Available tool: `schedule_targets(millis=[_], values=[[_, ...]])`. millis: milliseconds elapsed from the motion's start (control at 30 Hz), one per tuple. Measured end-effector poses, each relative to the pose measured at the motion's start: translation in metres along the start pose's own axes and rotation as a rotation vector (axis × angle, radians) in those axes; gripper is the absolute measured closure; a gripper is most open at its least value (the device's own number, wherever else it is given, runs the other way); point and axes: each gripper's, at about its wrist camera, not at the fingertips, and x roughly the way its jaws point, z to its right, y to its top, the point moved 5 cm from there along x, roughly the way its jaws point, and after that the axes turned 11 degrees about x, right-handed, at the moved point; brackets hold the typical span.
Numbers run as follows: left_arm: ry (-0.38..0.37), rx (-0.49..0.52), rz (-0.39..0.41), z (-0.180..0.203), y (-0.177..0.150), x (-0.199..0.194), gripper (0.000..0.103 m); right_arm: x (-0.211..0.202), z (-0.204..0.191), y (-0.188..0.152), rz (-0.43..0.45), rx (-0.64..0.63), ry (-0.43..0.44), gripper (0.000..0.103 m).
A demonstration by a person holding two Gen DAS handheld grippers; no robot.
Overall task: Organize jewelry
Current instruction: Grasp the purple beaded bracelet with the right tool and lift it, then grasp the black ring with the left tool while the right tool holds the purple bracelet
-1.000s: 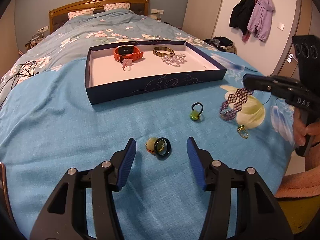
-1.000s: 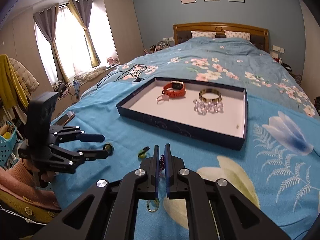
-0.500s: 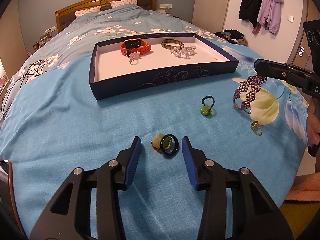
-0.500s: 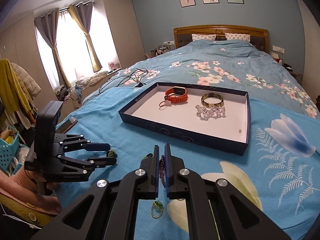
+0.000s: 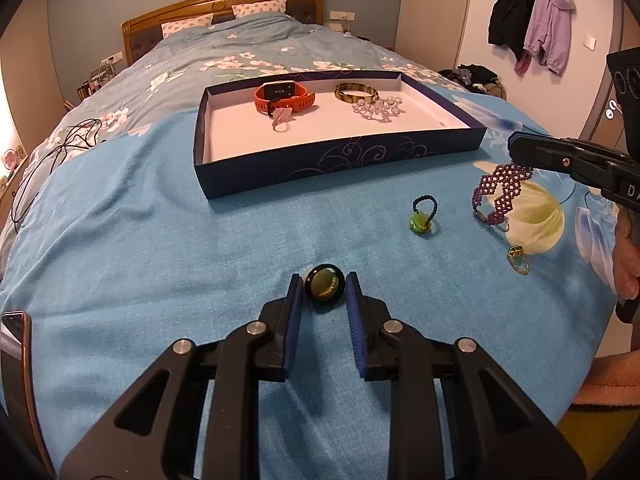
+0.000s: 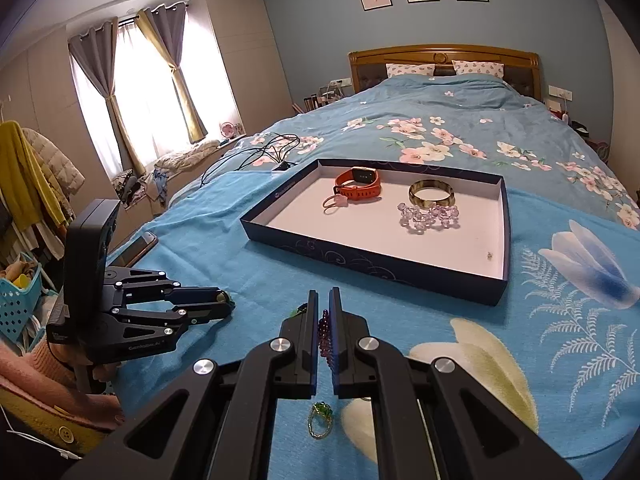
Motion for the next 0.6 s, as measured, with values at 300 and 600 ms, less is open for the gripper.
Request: schedule_targets(millis=[300, 600], values=[[-0.025, 0.007, 0.059, 0.000, 0.002, -0.020, 0.081, -0.001, -0.001, 0.000, 0.003, 0.003, 0.010, 0.099], [-0.028, 0.023, 0.035, 0.000, -0.004, -0.013, 0.074, 0.000, 0.001, -0.001, -0.008, 0.010, 0.021, 0.099]])
